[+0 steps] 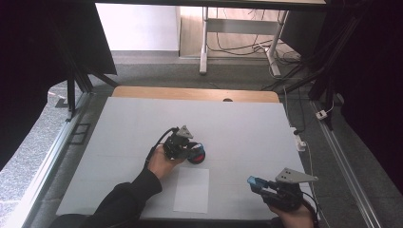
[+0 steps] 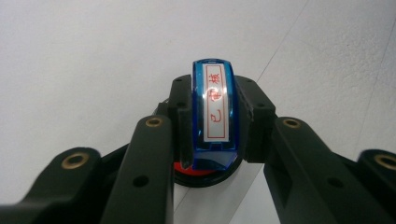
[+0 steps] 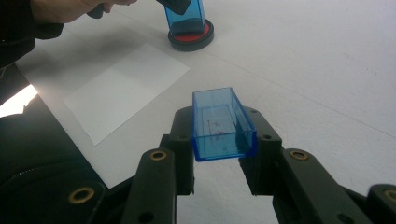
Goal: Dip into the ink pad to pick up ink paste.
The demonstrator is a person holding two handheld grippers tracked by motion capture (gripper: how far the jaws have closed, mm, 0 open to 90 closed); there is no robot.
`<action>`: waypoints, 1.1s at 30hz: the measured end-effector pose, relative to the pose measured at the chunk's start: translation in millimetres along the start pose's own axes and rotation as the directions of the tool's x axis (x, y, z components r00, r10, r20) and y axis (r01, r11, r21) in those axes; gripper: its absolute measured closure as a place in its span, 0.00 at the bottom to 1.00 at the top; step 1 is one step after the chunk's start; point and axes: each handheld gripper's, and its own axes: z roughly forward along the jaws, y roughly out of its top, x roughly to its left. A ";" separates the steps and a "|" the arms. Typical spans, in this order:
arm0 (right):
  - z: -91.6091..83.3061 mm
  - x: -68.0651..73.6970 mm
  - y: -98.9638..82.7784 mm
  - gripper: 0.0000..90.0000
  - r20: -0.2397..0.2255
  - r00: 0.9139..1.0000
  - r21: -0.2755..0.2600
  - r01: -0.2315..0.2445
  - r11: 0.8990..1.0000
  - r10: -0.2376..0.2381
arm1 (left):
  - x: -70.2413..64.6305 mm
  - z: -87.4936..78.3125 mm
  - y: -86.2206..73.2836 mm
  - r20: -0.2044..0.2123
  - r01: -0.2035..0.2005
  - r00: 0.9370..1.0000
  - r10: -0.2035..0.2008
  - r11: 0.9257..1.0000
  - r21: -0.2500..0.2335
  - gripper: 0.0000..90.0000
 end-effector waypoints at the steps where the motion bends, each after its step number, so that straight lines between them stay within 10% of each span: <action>1: 0.0 0.0 0.0 0.76 0.000 1.000 0.001 0.000 1.000 0.000 | -0.9 0.2 -0.2 -0.004 -0.009 1.000 0.009 1.000 0.001 0.78; 10: 0.7 0.5 0.2 0.76 0.000 1.000 0.001 0.001 1.000 -0.001 | -14.1 1.6 2.8 -0.069 -0.081 0.994 0.083 0.996 0.037 0.79; 26: 0.4 -0.7 -0.2 0.76 0.000 1.000 0.006 0.001 1.000 -0.001 | 8.0 0.6 1.4 0.044 0.045 0.998 -0.046 0.999 0.029 0.79; 33: 0.3 -0.7 -0.2 0.76 -0.001 1.000 0.006 0.000 1.000 0.000 | -0.4 0.7 1.4 0.000 -0.002 1.000 0.002 1.000 0.029 0.79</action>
